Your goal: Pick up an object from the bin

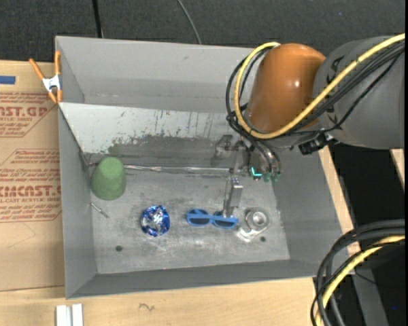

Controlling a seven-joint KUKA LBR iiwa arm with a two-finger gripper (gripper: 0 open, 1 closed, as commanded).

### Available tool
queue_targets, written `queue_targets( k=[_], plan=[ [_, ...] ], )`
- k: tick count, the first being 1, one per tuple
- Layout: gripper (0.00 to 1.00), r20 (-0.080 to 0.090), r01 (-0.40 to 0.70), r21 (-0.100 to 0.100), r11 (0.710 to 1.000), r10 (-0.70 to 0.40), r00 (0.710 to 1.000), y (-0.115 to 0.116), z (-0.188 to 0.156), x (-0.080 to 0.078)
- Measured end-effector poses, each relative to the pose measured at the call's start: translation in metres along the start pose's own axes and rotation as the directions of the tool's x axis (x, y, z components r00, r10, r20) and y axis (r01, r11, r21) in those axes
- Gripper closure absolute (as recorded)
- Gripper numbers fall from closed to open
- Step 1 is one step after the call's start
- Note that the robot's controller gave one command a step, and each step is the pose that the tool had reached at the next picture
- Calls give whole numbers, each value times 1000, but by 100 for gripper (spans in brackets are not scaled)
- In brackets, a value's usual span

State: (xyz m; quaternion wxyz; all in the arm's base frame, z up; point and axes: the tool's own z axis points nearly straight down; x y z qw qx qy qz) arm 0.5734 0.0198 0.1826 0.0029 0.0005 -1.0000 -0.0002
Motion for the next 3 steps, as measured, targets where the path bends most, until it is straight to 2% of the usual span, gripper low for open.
queue_targets(
  k=[1, 2, 3],
  plan=[
    [0, 15, 208, 2, 978, -208, 978, -17, 113, 22],
    [100, 17, 208, 2, 978, -208, 978, -17, 110, 21],
    [100, 8, 702, 6, 712, -702, 712, 26, -24, 65]
  ],
)
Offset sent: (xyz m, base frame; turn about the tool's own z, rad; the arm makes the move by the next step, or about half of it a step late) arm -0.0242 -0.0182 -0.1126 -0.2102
